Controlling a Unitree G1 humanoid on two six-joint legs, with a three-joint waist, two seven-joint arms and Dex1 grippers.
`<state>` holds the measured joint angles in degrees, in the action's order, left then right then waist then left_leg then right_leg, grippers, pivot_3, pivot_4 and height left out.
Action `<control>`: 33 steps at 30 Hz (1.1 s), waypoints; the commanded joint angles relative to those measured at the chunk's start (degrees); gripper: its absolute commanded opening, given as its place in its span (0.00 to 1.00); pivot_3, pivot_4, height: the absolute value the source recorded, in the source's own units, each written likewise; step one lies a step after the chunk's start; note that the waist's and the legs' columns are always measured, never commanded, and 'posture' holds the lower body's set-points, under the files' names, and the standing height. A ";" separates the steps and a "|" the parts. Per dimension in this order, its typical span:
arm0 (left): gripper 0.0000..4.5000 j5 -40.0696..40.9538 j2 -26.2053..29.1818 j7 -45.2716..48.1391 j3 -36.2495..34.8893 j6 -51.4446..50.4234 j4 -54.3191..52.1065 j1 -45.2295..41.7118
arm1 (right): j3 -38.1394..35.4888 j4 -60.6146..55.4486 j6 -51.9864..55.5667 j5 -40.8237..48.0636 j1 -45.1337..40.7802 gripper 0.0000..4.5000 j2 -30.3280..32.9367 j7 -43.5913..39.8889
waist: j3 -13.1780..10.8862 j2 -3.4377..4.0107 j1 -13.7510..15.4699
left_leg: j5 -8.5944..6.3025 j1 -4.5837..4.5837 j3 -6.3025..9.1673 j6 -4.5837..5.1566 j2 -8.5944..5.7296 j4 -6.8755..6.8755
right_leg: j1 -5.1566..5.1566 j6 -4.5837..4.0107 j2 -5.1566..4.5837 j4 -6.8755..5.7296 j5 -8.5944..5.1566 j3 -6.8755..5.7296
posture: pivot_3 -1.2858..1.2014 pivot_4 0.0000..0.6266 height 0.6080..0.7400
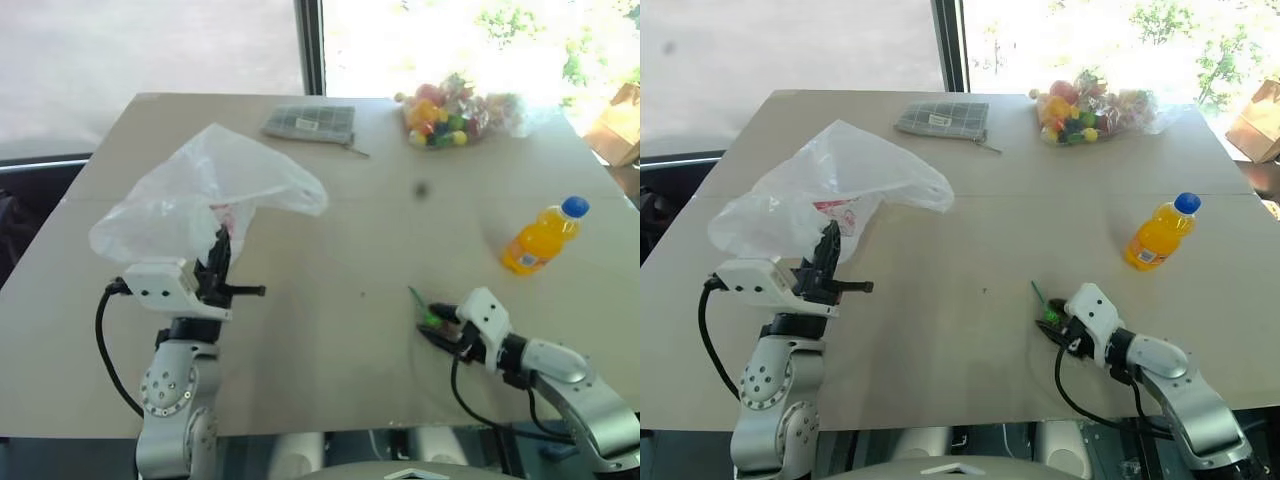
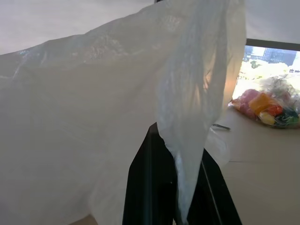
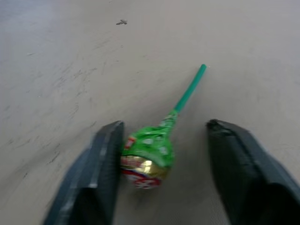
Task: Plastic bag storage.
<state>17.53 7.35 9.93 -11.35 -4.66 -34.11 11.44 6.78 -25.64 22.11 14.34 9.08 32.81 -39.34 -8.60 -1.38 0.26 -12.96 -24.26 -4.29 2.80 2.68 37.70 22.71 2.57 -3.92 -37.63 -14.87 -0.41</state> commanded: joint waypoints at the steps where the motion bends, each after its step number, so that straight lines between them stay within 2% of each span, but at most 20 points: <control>1: 0.00 2.17 0.65 0.71 -0.54 -0.22 -0.66 -1.57 | 0.35 -1.31 -0.05 0.10 0.86 0.18 -0.16 0.10 | 0.00 0.00 0.02 | 0.00 0.00 0.00 0.00 0.00 0.00 | 0.00 0.00 0.00 0.00 0.00 0.00 | 0.52 0.24 1.00; 5: 0.00 3.72 0.84 0.47 -0.78 -1.14 2.27 -6.62 | -0.12 -1.52 -0.13 -0.32 0.62 0.17 -0.44 0.80 | 0.01 -0.01 0.42 | 0.00 0.04 0.02 0.00 0.00 0.02 | -0.03 0.00 0.03 -0.02 0.00 -0.01 | 0.52 0.24 1.00; 9: 0.00 5.21 0.94 2.36 0.41 -1.14 9.42 -16.46 | -1.48 -1.35 -0.74 -0.40 -0.87 0.17 -1.80 2.70 | 0.00 -0.02 0.55 | 0.01 0.08 0.02 0.00 -0.02 0.03 | -0.10 0.00 0.06 -0.02 0.00 -0.01 | 0.52 0.24 1.00; 14: 0.00 11.04 3.05 12.69 5.57 -4.41 12.00 -22.93 | -3.24 -2.06 0.83 1.45 -3.74 0.17 -3.18 4.03 | 0.00 -0.02 0.42 | 0.00 -0.01 0.05 0.00 -0.24 0.13 | -0.10 0.15 0.10 0.00 0.08 0.01 | 0.52 0.24 1.00; 19: 0.00 20.29 11.94 26.70 9.80 -11.25 4.52 -15.79 | -3.66 -2.71 3.76 4.36 -7.85 0.17 -4.30 3.82 | -0.04 0.05 -0.39 | 0.00 -0.04 0.03 0.00 -0.15 0.01 | 0.02 0.22 0.15 -0.02 0.11 0.04 | 0.52 0.24 1.00; 24: 0.00 25.13 19.99 33.11 6.64 -14.04 -0.61 -5.48 | -3.82 -2.93 8.93 9.78 -12.78 0.17 -3.91 1.19 | -0.09 0.11 -0.97 | 0.01 0.10 0.01 -0.03 0.12 -0.19 | 0.04 0.04 0.20 -0.05 0.01 0.09 | 0.52 0.24 1.00; 28: 0.00 24.77 22.91 35.40 5.69 -13.28 -2.73 0.70 | -2.18 -0.55 14.02 12.69 -19.44 0.17 -3.30 -1.28 | -0.11 0.13 -0.90 | 0.05 0.13 -0.02 -0.10 0.13 -0.18 | 0.03 -0.01 0.09 -0.02 -0.03 0.08 | 0.52 0.24 1.00; 33: 0.00 23.59 22.68 35.22 7.01 -12.34 -4.53 3.76 | 1.93 3.93 18.16 13.69 -27.37 0.17 -5.28 -2.99 | -0.11 0.12 -0.75 | 0.05 0.14 -0.04 -0.10 0.07 -0.20 | 0.05 -0.03 -0.09 0.02 -0.02 0.06 | 0.52 0.24 1.00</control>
<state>41.44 30.00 44.85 -4.41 -18.18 -35.79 15.08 8.32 -21.73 39.97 27.26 -17.35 27.94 -41.62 -8.71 -1.25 -0.48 -12.92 -24.13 -4.32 2.71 2.75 37.46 22.77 2.53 -4.02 -37.58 -14.89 -0.37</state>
